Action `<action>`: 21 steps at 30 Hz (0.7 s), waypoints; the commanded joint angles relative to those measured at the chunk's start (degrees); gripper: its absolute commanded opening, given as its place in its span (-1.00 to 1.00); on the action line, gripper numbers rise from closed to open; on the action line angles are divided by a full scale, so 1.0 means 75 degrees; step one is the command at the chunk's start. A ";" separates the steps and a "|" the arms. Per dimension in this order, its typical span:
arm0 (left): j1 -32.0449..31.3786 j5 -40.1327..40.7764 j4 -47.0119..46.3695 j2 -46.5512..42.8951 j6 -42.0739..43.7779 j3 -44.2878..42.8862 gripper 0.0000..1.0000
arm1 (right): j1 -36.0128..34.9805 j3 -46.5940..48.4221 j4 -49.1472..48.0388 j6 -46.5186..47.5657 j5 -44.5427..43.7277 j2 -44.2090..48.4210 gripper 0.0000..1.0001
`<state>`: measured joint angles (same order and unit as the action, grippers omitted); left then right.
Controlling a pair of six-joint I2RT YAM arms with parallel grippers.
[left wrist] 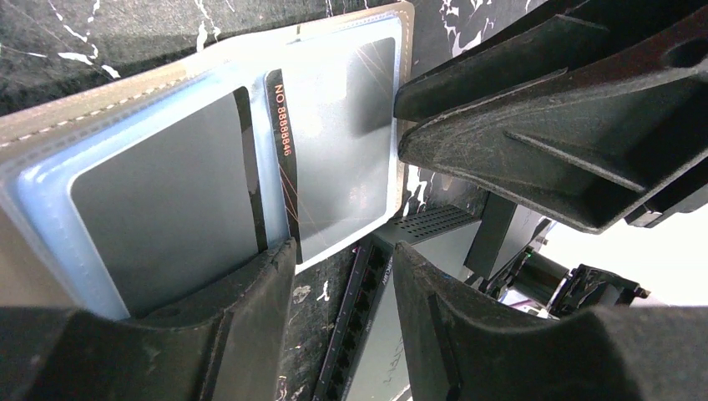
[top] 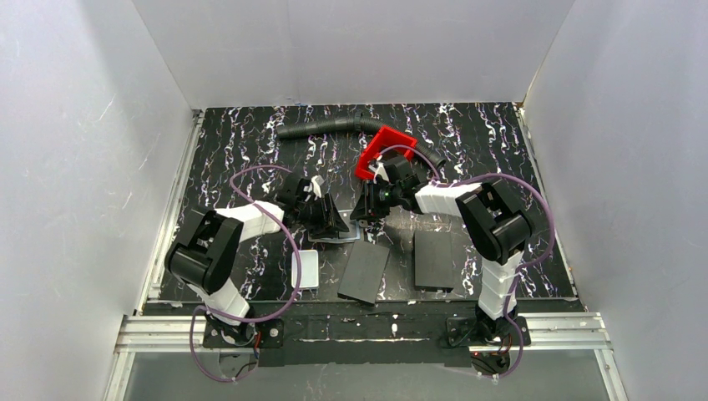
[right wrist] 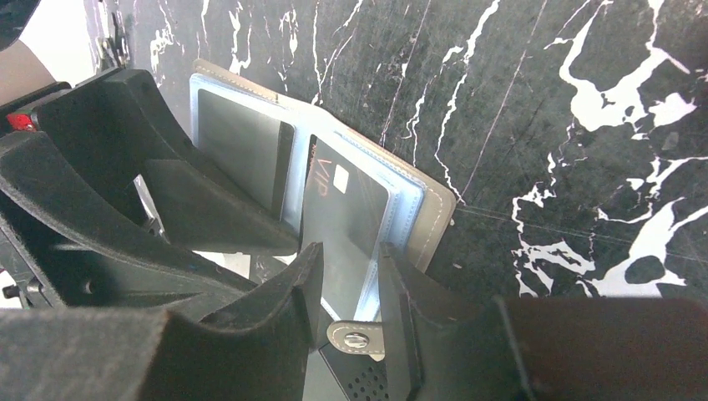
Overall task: Put the credit cards into the card holder
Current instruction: Insert the credit card into the card holder.
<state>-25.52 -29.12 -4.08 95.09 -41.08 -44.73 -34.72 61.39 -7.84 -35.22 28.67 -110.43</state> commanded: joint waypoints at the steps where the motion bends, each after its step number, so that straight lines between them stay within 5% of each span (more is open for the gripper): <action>1: 0.0027 0.0206 0.0032 0.0078 0.0164 0.0164 -0.09 | 0.0012 0.0034 -0.0240 -0.0116 -0.0028 -0.0136 -0.20; 10: 0.0027 0.0390 -0.0123 0.0142 0.0152 0.0499 -0.10 | 0.0012 -0.0197 -0.0694 -0.0528 0.0126 -0.0046 -0.17; 21: 0.0027 0.0368 -0.0171 0.0114 0.0153 0.0491 -0.10 | -0.0011 -0.0772 -0.2702 -0.1986 0.0933 -0.0106 -0.19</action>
<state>-25.21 -28.99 -8.10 95.11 -41.17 -42.74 -34.09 56.93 -20.58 -45.32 31.33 -111.07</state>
